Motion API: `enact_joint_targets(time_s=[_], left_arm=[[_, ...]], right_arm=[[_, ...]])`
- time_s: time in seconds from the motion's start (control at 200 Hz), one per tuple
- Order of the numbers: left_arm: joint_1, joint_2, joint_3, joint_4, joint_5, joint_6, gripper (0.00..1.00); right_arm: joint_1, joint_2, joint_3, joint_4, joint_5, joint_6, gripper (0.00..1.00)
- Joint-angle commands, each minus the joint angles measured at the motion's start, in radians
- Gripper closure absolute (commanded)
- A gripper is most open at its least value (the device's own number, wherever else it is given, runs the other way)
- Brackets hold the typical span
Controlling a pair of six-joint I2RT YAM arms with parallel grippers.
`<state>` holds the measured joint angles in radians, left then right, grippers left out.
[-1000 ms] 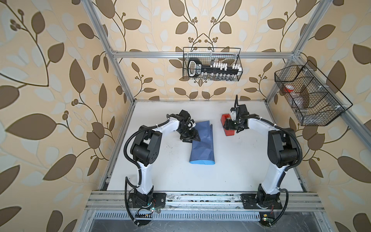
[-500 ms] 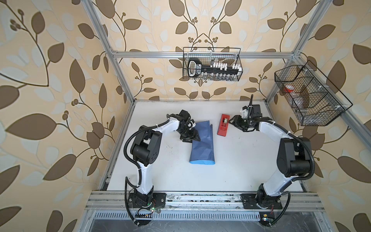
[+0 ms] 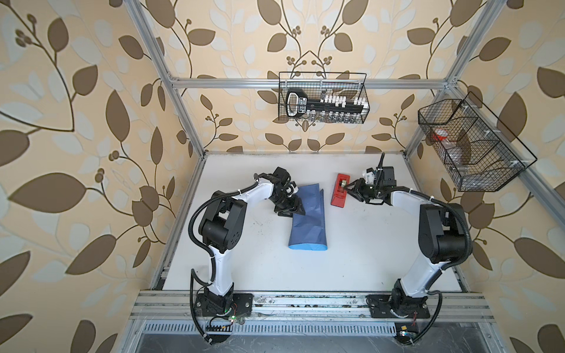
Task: Wrap a gift box in wrapping paper
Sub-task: Adjust the cutter at the top-center of the table, then tear off the tape with the cutter.
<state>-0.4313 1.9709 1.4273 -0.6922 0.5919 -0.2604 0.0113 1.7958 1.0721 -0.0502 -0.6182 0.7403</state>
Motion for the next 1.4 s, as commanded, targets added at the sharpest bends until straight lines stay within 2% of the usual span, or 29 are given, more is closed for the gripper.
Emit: enact_joint_targets(time_s=[0.0,0.41,0.55,0.66,0.745,0.825,1.095,1.4], left_arm=[[-0.018,0.057,-0.025,-0.040,-0.167,0.013,0.36],[-0.018,0.060,-0.022,-0.038,-0.169,0.013,0.37],[-0.018,0.060,-0.023,-0.038,-0.172,0.012,0.37],[-0.018,0.062,-0.021,-0.038,-0.176,0.011,0.37],[-0.018,0.060,-0.021,-0.038,-0.176,0.012,0.37],[-0.018,0.060,-0.021,-0.038,-0.178,0.011,0.37],[-0.018,0.057,-0.022,-0.038,-0.184,0.013,0.37],[-0.022,0.057,-0.022,-0.038,-0.188,0.014,0.37]], right_arm=[[0.010,0.031,-0.016,0.031,-0.033,0.010,0.65],[0.017,0.095,-0.021,0.087,-0.060,0.037,0.68],[0.019,0.119,-0.018,0.113,-0.064,0.052,0.76],[0.019,0.129,-0.011,0.117,-0.070,0.056,0.78],[0.019,0.127,-0.008,0.118,-0.072,0.055,0.86],[0.021,0.122,0.002,0.126,-0.083,0.066,1.00],[0.015,0.083,0.064,0.167,-0.113,0.124,1.00],[0.009,0.089,0.061,0.220,-0.130,0.177,1.00]])
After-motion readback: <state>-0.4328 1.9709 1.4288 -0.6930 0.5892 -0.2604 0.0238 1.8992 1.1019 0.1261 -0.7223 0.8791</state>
